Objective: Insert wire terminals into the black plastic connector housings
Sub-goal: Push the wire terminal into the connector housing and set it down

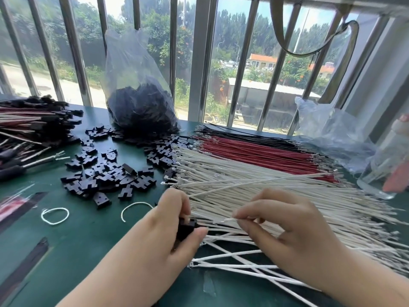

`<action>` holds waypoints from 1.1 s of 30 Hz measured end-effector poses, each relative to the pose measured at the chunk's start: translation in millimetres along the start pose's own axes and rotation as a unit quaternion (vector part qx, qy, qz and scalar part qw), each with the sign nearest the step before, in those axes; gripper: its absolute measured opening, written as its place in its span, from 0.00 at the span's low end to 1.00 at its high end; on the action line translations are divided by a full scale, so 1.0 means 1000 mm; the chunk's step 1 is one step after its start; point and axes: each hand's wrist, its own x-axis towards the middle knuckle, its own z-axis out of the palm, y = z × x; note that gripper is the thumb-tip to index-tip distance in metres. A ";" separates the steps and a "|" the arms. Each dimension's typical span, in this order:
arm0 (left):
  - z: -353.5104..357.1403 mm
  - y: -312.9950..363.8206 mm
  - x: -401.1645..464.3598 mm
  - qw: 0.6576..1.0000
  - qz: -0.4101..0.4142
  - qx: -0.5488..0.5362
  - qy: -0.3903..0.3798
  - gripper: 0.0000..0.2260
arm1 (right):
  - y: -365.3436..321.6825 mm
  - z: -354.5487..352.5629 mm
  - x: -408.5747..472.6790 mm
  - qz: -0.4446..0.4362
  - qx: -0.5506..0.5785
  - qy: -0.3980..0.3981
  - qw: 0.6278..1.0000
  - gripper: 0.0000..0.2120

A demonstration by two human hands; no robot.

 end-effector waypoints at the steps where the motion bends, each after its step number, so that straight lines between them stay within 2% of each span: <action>1: -0.001 0.001 0.001 1.000 0.011 0.001 -0.013 0.14 | -0.001 0.000 0.000 -0.006 -0.005 -0.005 1.000 0.04; 3: -0.003 0.000 0.005 0.999 0.031 0.006 -0.026 0.14 | -0.001 0.001 0.000 -0.007 -0.004 -0.010 1.000 0.04; 8: -0.008 0.004 0.007 0.999 0.024 -0.032 0.007 0.12 | 0.000 -0.002 -0.002 0.005 0.009 -0.005 1.000 0.05; 11: -0.006 0.002 0.005 0.998 0.031 -0.052 -0.006 0.24 | 0.000 -0.002 -0.002 0.006 0.001 -0.005 1.000 0.05; 13: -0.004 0.002 0.004 0.998 0.038 -0.054 -0.016 0.24 | 0.000 -0.001 -0.002 0.004 -0.001 -0.007 1.000 0.04; 15: -0.003 0.002 0.002 0.997 0.006 -0.072 -0.019 0.27 | 0.000 -0.001 -0.002 0.000 -0.005 -0.009 1.000 0.04; 16: -0.003 0.003 0.001 0.997 -0.006 -0.076 -0.019 0.27 | 0.000 -0.001 -0.002 -0.001 -0.005 -0.009 1.000 0.04; 19: -0.005 0.001 0.003 0.999 0.017 -0.048 -0.012 0.15 | 0.000 -0.001 -0.001 -0.004 -0.008 -0.009 1.000 0.04; 21: -0.006 0.002 0.005 0.998 0.003 -0.066 -0.011 0.14 | 0.000 -0.001 -0.001 -0.005 -0.007 -0.011 1.000 0.04; 24: -0.005 0.001 0.004 0.988 -0.067 -0.141 0.008 0.12 | -0.001 -0.001 -0.001 -0.006 -0.009 -0.016 1.000 0.04; 29: -0.010 -0.004 0.008 0.976 -0.119 -0.178 0.039 0.18 | -0.002 -0.001 -0.001 -0.004 -0.014 -0.020 1.000 0.05; 31: -0.008 -0.001 0.011 0.967 -0.134 -0.212 0.051 0.14 | -0.003 0.000 -0.002 -0.007 -0.009 -0.022 1.000 0.05; 33: -0.006 0.006 0.015 0.942 -0.156 -0.290 0.065 0.07 | -0.005 0.001 -0.003 -0.012 -0.010 -0.024 1.000 0.04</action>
